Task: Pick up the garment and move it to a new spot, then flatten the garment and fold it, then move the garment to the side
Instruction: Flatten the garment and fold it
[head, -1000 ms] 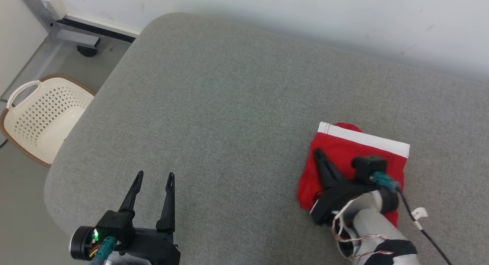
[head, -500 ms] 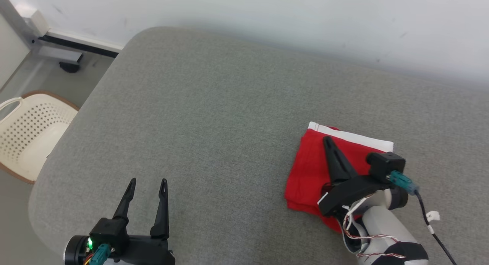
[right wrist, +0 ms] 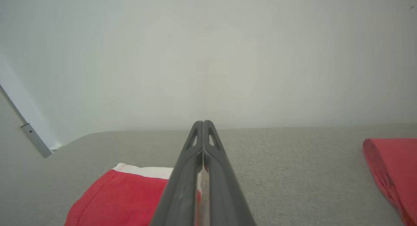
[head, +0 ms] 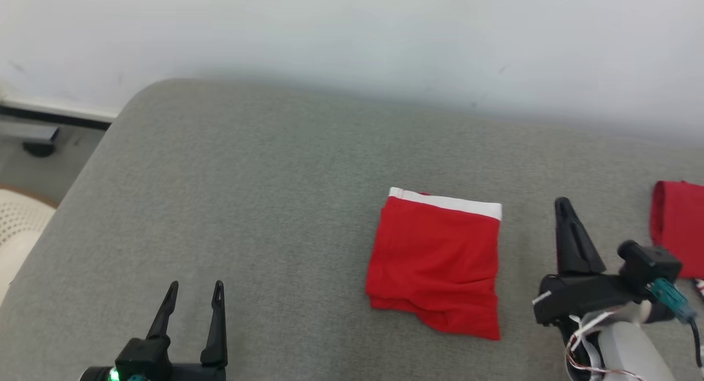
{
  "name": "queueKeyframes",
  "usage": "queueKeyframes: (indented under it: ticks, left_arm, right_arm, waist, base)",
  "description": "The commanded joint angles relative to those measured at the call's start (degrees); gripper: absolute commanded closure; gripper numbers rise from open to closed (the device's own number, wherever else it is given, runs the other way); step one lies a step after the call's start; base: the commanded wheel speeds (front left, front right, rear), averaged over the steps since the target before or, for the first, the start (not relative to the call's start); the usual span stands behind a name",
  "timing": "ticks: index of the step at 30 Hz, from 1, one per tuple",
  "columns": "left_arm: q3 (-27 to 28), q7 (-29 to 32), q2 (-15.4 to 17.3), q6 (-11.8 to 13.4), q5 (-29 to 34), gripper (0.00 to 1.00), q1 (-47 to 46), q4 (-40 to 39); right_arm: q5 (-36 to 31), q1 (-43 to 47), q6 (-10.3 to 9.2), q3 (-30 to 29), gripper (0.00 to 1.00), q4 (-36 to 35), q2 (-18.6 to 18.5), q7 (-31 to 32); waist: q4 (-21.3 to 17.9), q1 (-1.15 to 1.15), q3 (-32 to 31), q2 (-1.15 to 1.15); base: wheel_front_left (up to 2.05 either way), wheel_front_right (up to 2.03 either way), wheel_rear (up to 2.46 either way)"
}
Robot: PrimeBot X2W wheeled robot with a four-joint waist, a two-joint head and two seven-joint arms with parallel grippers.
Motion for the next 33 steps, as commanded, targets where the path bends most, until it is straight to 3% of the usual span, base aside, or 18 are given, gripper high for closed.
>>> queueKeyframes:
  ticks: [1,3,4,5,6,23,33]
  left_arm:
    - [0.2,-0.2,0.2,0.2,0.3,0.00,1.0,-0.3]
    - [0.5,-0.2,0.4,0.2,0.4,0.00,1.4,-0.5]
    - [0.6,-0.2,0.5,0.3,0.4,0.00,1.9,-0.5]
    - [0.8,-0.2,0.6,0.3,0.4,0.00,2.2,-0.5]
    - [1.1,-0.2,0.8,0.4,0.4,0.00,2.3,-0.5]
    - [0.6,-0.2,2.8,1.2,2.6,0.00,5.6,-0.3]
    - [0.5,-0.2,3.4,2.1,3.1,0.00,6.4,-0.5]
  right_arm:
    - [-0.4,1.4,0.03,-0.4,1.00,-0.9,-0.2,-0.1]
    - [-1.0,3.2,0.02,-1.6,1.00,-2.5,-0.1,-0.1]
    - [-1.3,4.1,0.02,-2.0,0.80,-3.2,0.0,-0.1]
    - [-1.7,5.0,0.02,-2.4,0.50,-3.9,0.2,-0.1]
    - [-1.9,5.8,0.03,-2.4,0.03,-4.5,0.4,-0.1]
    - [-2.6,18.5,0.02,-4.6,0.00,-9.8,2.4,-0.1]
    - [-4.1,22.8,0.02,-2.5,0.00,-11.4,4.2,-0.1]
  waist:
    - [-2.6,0.01,-1.6,0.00]
    - [-3.8,0.01,-2.0,0.00]
    - [-4.4,0.01,-2.3,0.00]
    - [-5.0,0.01,-2.5,0.00]
    - [-5.6,0.01,-2.7,0.00]
    - [-8.4,0.01,-6.4,0.00]
    - [-9.2,0.01,-7.3,0.00]
  base:
    - [0.00,0.00,0.00]
    - [0.00,0.00,0.00]
    - [0.00,0.00,0.00]
    - [0.00,0.00,0.00]
    - [0.00,0.00,0.00]
    - [0.00,0.00,0.00]
    - [0.00,0.00,0.00]
